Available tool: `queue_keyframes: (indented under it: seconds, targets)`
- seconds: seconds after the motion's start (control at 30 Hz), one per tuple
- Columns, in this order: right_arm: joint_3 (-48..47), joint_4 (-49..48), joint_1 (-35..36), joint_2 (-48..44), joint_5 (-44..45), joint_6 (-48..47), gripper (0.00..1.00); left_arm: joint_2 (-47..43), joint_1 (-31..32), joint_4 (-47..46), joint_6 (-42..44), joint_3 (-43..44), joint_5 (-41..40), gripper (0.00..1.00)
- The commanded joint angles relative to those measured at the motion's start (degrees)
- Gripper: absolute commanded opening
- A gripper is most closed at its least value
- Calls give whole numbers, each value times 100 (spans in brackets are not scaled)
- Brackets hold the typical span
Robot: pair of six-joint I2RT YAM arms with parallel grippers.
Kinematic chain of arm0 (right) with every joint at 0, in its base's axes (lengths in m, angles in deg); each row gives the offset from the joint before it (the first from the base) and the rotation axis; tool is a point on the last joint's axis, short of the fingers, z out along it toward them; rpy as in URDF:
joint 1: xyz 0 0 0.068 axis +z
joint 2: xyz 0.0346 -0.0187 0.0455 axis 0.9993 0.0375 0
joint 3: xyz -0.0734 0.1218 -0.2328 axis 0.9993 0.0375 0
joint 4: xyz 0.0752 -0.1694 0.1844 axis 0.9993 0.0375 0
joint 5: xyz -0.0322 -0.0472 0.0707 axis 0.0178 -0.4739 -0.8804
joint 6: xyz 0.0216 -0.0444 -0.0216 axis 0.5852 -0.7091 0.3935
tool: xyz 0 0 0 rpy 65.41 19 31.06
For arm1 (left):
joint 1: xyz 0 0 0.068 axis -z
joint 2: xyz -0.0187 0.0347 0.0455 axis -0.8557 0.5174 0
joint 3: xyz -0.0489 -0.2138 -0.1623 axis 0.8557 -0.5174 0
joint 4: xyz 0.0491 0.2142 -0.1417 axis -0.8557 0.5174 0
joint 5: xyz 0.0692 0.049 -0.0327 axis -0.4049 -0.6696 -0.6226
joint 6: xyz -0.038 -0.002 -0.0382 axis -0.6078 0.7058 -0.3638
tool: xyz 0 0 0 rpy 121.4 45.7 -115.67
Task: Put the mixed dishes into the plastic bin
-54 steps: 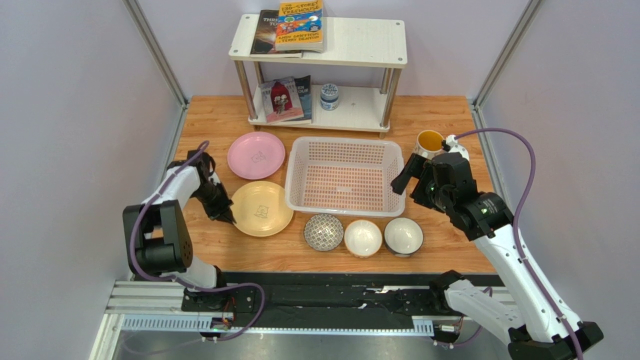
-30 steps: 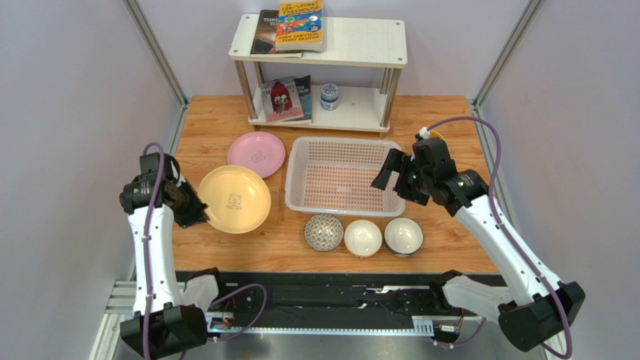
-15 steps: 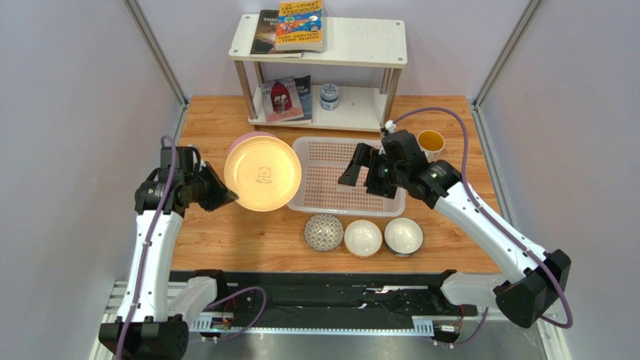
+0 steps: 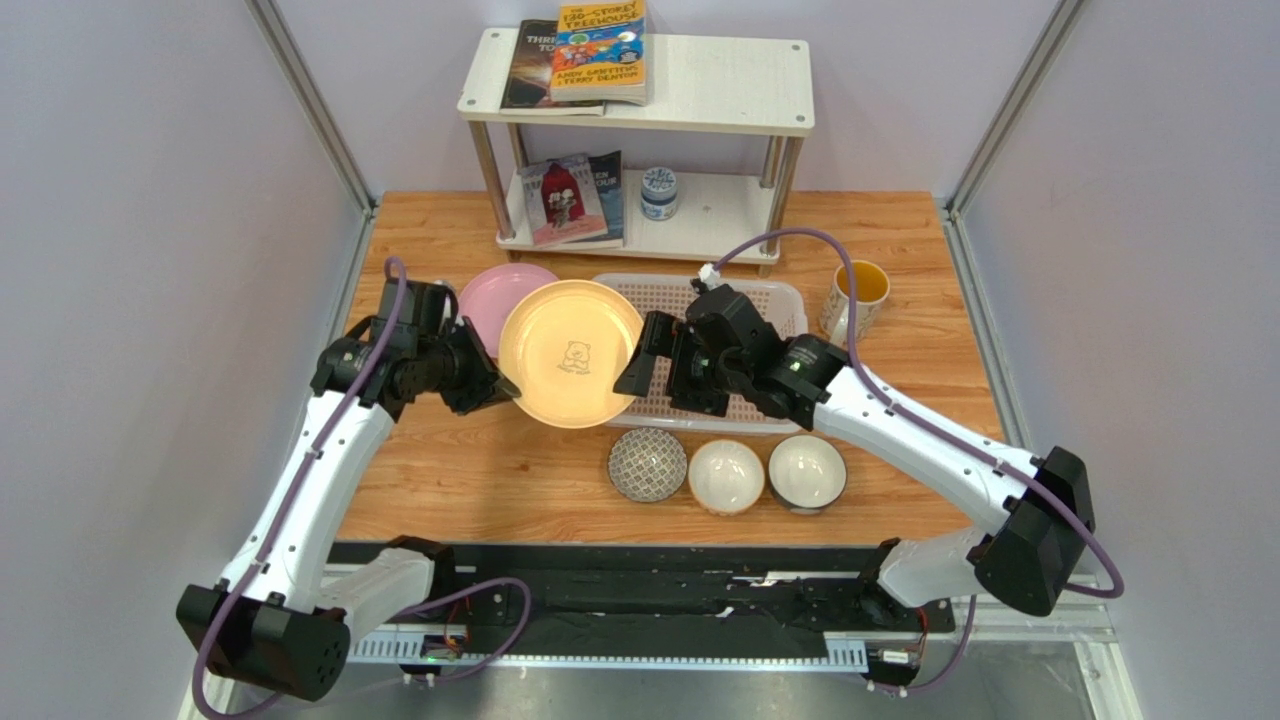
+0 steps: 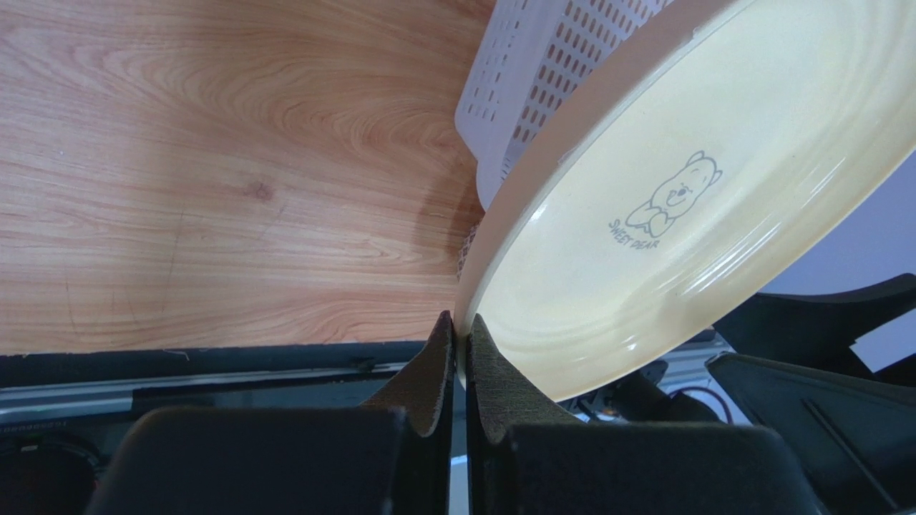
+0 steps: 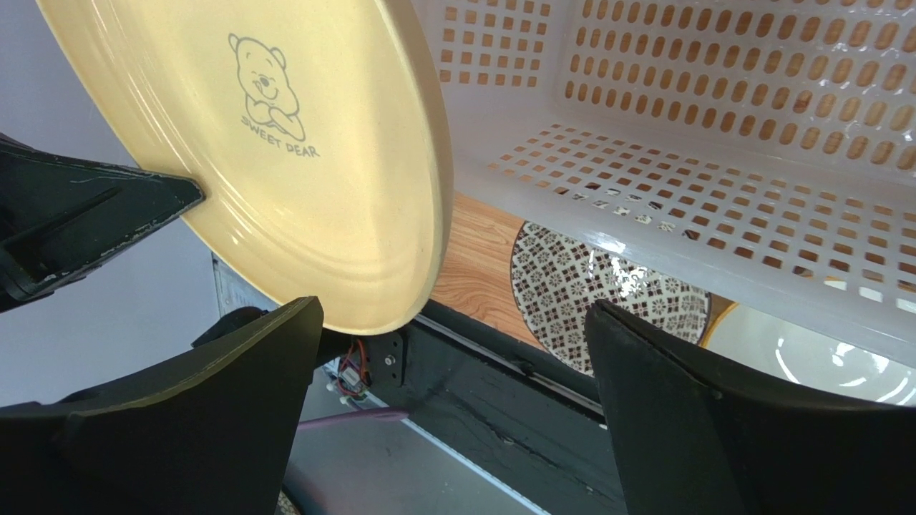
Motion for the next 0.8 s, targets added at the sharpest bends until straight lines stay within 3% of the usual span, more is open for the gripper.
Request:
queue_keyframes:
  seconds: [0.0, 0.17, 0.27, 0.37, 0.43, 0.5, 0.6, 0.63, 0.67, 0.73, 0.77]
  targets:
    - [72, -566, 123, 27, 244, 290, 98, -105, 67, -252, -131, 103, 67, 0]
    - [80, -584, 185, 255, 454, 299, 83, -193, 67, -269, -114, -2, 164, 0]
    - [186, -830, 229, 229, 577, 387, 38, -141, 67, -217, -26, -29, 340, 0]
    - [125, -795, 229, 334, 516, 361, 15, -167, 67, -181, 18, -73, 331, 0]
    - [142, -804, 229, 396, 464, 352, 4, -176, 76, -181, 36, -117, 340, 0]
    - [195, -830, 238, 387, 455, 352, 0, -185, 67, -181, 88, -160, 375, 0]
    - [256, -673, 159, 370, 490, 422, 0, -123, 67, -146, 246, -178, 358, 14]
    - [283, -603, 107, 352, 516, 440, 0, -106, 76, 19, 281, -143, 262, 21]
    - [318, -576, 45, 335, 499, 466, 0, -88, 67, 134, 317, -100, 17, 36]
    - [397, -575, -192, 221, 411, 423, 0, -158, 67, 346, 352, 6, -204, 55]
    - [414, -549, -376, 168, 402, 344, 0, -184, 67, 442, 343, 85, -388, 58]
